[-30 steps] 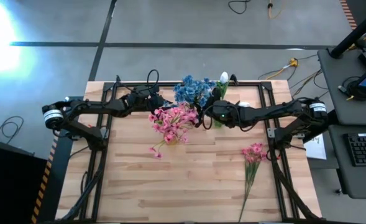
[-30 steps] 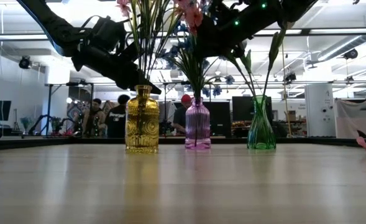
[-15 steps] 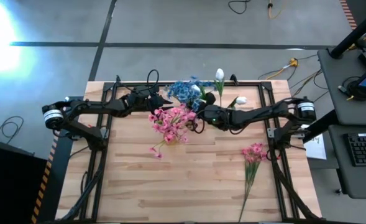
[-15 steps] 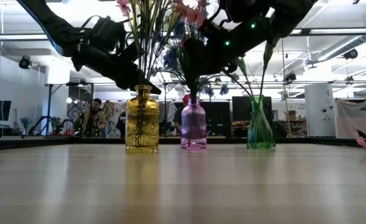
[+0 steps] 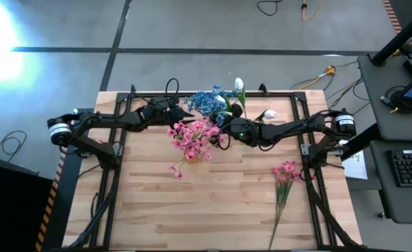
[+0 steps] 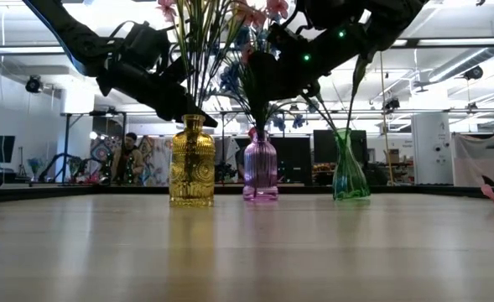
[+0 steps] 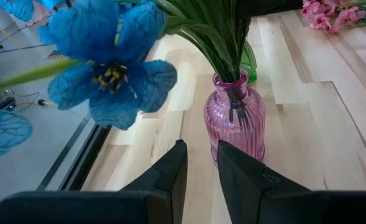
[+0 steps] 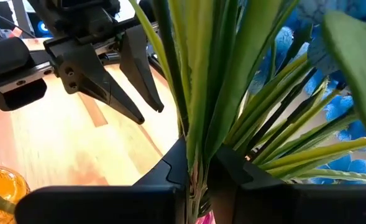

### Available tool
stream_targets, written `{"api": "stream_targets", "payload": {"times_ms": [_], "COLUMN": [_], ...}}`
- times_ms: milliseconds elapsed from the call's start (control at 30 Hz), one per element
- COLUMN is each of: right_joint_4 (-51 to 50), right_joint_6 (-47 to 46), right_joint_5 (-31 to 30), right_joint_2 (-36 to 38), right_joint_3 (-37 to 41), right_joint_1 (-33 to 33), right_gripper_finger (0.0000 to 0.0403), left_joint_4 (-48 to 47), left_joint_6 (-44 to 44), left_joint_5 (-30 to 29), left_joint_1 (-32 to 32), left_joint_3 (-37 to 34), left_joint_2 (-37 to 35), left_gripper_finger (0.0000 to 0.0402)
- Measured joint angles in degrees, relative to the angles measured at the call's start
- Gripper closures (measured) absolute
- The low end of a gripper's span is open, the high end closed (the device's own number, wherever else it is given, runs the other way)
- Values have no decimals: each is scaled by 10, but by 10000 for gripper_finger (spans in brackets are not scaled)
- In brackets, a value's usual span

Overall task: Sort flowers into vase by color
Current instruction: Put the blue flowers into the purple flower vase

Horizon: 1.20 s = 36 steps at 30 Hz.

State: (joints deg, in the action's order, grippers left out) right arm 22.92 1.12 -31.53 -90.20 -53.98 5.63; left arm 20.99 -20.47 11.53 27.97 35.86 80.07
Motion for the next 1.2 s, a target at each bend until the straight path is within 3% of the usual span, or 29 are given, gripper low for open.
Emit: {"api": "stream_targets", "payload": {"times_ms": [1033,1200], "right_joint_4": [-33,-36], "right_joint_6": [0,-11], "right_joint_5": [3,5], "right_joint_2": [39,39], "right_joint_3": [0,0], "right_joint_1": [-18,-21], "right_gripper_finger": [372,334], "left_joint_4": [0,0], "left_joint_6": [0,0], "left_joint_5": [-5,-5], "left_joint_1": [0,0], "left_joint_3": [0,0], "left_joint_2": [0,0], "left_gripper_finger": [327,327]}}
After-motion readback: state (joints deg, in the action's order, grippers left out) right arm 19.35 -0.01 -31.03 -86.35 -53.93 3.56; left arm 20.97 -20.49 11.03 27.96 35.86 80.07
